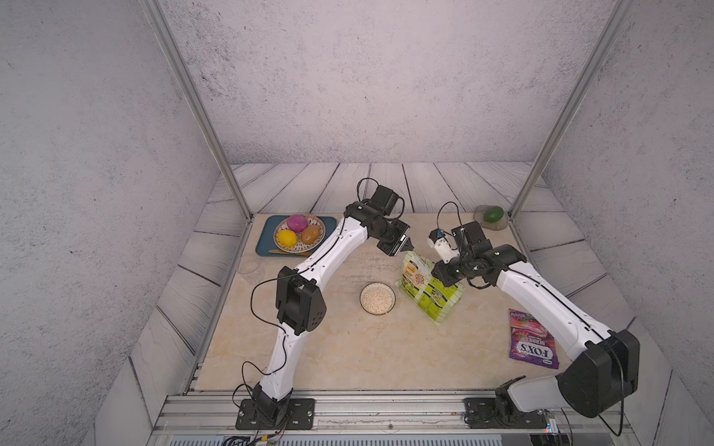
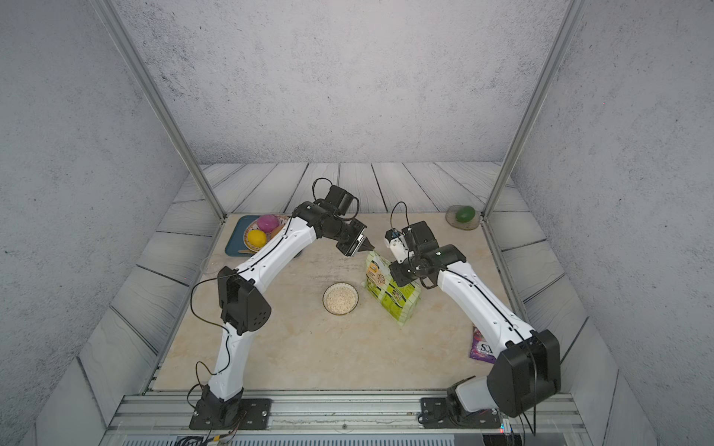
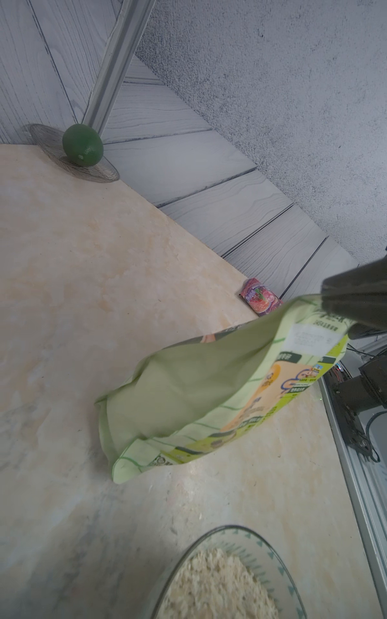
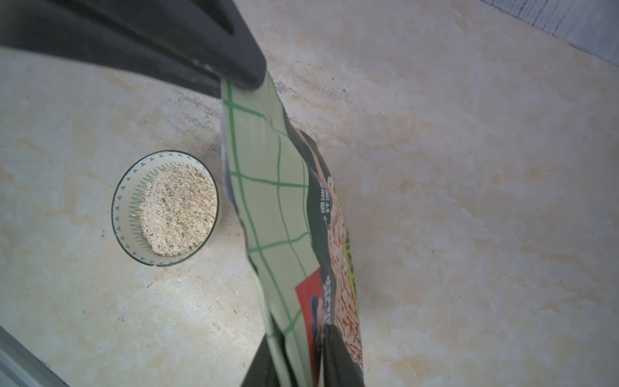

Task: Pour the oats into the breakfast bowl
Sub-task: Close the oats bag at the center of the board.

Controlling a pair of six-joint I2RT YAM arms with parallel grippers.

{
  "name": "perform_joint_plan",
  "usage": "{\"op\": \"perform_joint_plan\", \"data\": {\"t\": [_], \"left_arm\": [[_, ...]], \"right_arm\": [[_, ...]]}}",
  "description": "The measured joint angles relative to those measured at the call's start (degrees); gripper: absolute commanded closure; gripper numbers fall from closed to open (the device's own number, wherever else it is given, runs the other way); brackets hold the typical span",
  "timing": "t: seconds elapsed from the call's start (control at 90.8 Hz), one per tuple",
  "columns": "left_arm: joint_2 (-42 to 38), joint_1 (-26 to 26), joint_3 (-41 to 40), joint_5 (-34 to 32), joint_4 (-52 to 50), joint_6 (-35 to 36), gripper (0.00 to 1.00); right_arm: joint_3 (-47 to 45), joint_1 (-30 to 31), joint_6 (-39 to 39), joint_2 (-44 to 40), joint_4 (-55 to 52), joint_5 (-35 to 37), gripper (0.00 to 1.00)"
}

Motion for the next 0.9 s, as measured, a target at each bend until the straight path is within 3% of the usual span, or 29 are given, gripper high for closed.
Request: {"op": "perform_joint_plan", "data": {"t": [0.033, 0.352, 0.484, 0.605, 0.66, 0.716, 0.903], "left_arm": [[0.0, 0.0, 0.0, 0.0, 0.0, -0.1, 1.0], [0.0, 0.0, 0.0, 0.7, 0.5, -0.3, 1.0], [0.0, 0.0, 0.0, 0.9, 0.9, -0.4, 1.0], [0.0, 0.0, -0.1, 0.9, 0.7, -0.3, 1.0], [0.0, 0.0, -0.1, 0.9, 0.6, -0.3, 1.0], [0.0, 0.1, -0.2, 0.9, 0.5, -0.3, 1.0], [0.0, 0.4, -0.3, 0.3, 0.4, -0.3, 1.0]], "right_arm": [[0.0, 0.0, -0.5, 0.1, 0.2, -0.2, 1.0], [-3.7, 0.8, -1.3, -3.0, 4.0, -0.9, 1.0], [-4.5, 0.9, -1.7, -3.7, 5.1, -1.1, 0.8], [-2.2, 0.9, -1.6, -2.2, 5.7, -1.6, 0.79], [-1.2, 1.0, -1.8, -0.9, 6.2, -1.7, 0.86], [-0.5, 1.0, -1.6, 0.3, 6.5, -1.9, 1.0], [0.6, 1.0, -1.5, 2.1, 6.7, -1.8, 1.0]]}}
